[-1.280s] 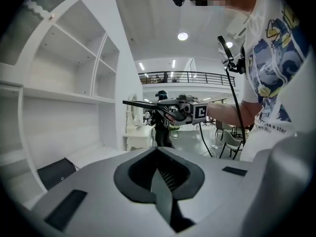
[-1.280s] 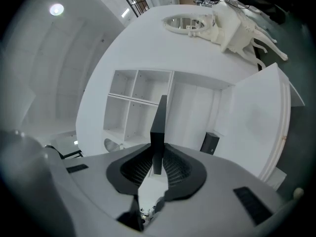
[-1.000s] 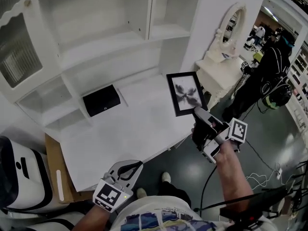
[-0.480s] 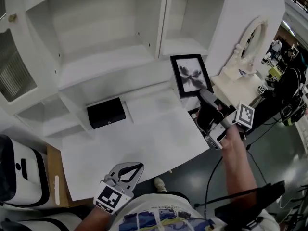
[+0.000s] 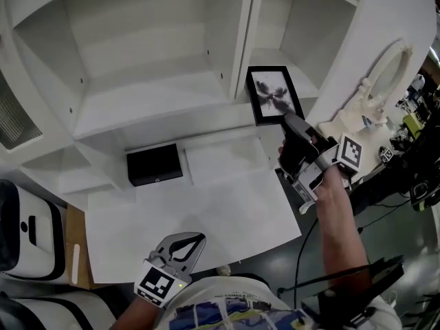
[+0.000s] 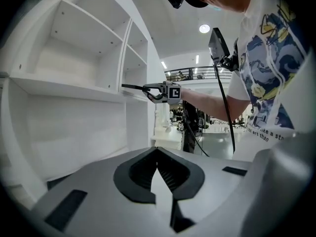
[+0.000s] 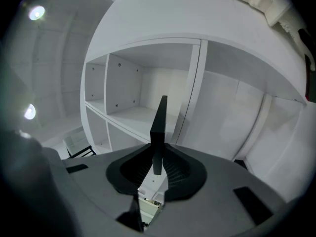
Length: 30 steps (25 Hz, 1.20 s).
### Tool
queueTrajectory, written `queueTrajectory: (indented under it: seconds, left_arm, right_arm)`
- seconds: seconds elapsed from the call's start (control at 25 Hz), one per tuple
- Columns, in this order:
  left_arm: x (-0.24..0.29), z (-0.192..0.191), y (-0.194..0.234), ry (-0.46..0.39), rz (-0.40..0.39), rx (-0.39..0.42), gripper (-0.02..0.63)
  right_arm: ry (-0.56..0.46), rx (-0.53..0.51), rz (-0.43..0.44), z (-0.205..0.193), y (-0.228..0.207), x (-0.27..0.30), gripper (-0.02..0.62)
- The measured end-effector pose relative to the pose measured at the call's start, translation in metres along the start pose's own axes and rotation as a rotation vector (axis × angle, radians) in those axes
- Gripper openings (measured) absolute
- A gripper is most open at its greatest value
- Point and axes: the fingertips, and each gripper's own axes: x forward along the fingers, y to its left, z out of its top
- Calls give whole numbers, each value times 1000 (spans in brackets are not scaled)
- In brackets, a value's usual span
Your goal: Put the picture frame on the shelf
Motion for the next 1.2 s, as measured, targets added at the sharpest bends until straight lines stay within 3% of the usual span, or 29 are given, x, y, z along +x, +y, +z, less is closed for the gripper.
queueTrajectory:
  seconds: [0.32,0.52,0.84,1.04,1.2]
  left_arm:
    - [1,-6,-23,4,102,-8,14]
    - [9,-6,-28,-12,129,-39,14]
    - [19,-5,-33,4,134,-18,14]
    - [24,-2,-29,10,145,-45,14]
    - [26,-3,-28,12,146,-52,14]
  right_arm:
    - [72,56,64,-8,2,5,83]
    - [84,64,93,-8,5,6,87]
    - [125,18,142,-12,16,11,99]
    - [187,-20,196,-22,17,15,207]
    - [220,-40,229,-32,15,14,209]
